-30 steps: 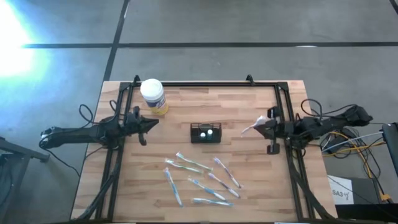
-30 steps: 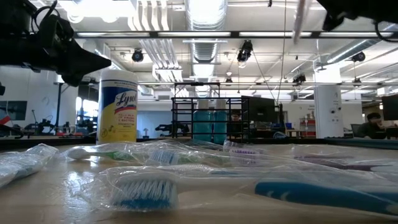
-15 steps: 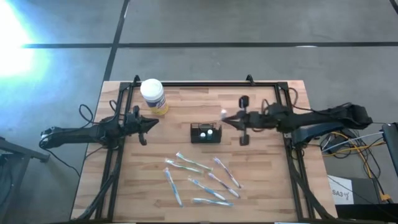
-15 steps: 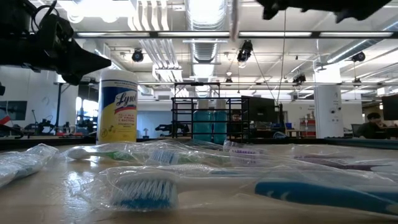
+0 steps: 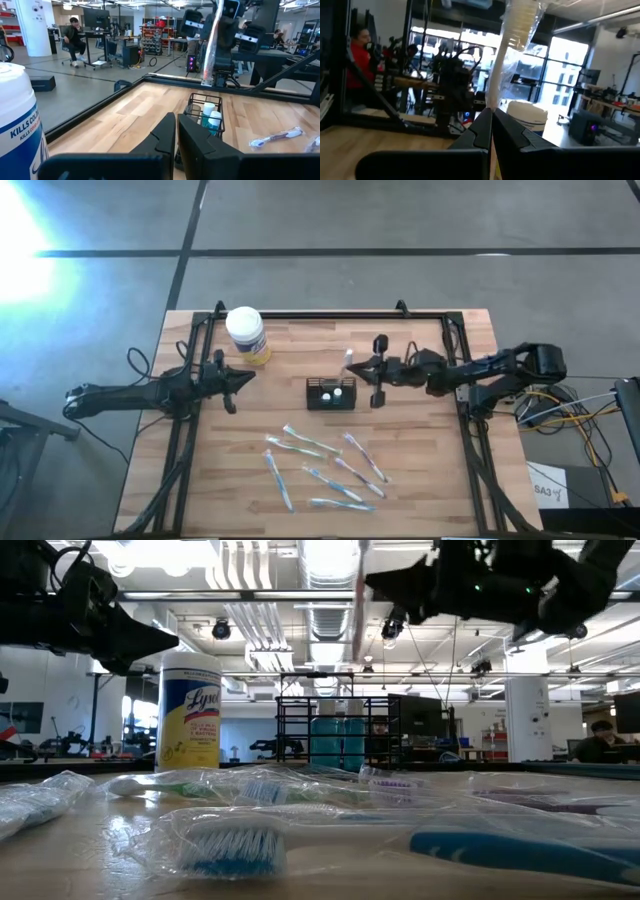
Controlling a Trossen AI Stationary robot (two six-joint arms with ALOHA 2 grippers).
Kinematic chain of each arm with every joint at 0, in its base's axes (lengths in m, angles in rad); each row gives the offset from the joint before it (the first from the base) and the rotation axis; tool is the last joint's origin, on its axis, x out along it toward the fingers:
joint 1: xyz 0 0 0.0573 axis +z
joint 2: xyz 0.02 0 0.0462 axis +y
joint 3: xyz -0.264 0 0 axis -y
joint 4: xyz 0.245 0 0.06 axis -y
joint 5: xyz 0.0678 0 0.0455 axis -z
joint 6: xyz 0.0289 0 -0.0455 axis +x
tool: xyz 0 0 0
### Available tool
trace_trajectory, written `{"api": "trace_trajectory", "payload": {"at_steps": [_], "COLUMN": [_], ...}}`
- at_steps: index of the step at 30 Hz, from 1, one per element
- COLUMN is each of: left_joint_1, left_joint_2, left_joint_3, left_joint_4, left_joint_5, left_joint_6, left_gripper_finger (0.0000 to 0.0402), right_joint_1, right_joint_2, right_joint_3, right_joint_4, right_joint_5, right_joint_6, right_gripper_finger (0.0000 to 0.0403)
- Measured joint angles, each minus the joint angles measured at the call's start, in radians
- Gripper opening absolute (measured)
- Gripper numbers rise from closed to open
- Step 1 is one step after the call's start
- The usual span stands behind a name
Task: Pick & Place toothbrushing station
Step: Put the orange toothbrush into the wire organizer
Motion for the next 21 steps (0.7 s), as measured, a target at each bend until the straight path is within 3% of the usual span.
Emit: {"api": "trace_trajectory", "payload": {"at_steps": [3, 8, 21], "left_joint_1": [0.000, 0.000, 0.001], "left_joint_2": [0.000, 0.000, 0.002], "left_joint_3": [0.000, -0.009, -0.015], "left_joint_4": [0.000, 0.001, 0.005], "left_joint_5": [0.000, 0.000, -0.001], "left_joint_6": [-0.001, -0.002, -0.005], "left_gripper_finger": [0.0023, 0.0023, 0.0023], "right_joint_1": [0.000, 0.001, 0.007], "right_joint_2": [-0.006, -0.010, 0.051], "right_joint_3": [-0.073, -0.142, -0.168], "right_joint_4": [0.096, 0.101, 0.104], "right_joint_5": [0.025, 0.085, 0.156], "right_joint_6": [0.022, 0.043, 0.093], "right_gripper_finger": [0.0008, 0.0008, 0.0008]}}
